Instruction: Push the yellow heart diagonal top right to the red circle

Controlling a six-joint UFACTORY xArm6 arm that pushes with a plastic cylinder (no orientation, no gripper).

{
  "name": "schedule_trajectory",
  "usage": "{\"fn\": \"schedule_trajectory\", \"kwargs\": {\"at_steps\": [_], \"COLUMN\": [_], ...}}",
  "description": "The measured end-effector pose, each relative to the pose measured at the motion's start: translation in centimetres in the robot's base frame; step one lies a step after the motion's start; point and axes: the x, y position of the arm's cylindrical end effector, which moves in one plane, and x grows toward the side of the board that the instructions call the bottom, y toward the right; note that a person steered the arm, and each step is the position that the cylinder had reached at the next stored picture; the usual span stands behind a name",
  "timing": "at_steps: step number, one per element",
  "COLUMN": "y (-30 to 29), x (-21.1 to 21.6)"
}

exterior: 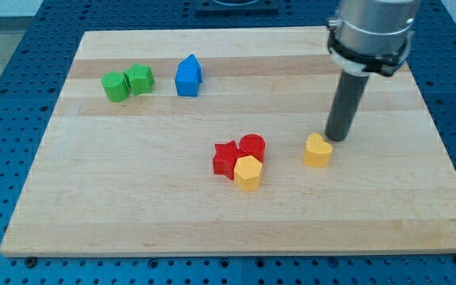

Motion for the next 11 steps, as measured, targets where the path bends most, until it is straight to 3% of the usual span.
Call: {"fn": "schedule_trajectory", "kwargs": {"at_steps": [1, 2, 3, 4, 5, 7, 11], "y": [1.6, 1.6, 0.2, -2.9, -3.9, -12.1, -11.1], "x": [3.6, 4.6, 8.3, 8.6, 7.5, -5.2, 0.1]}}
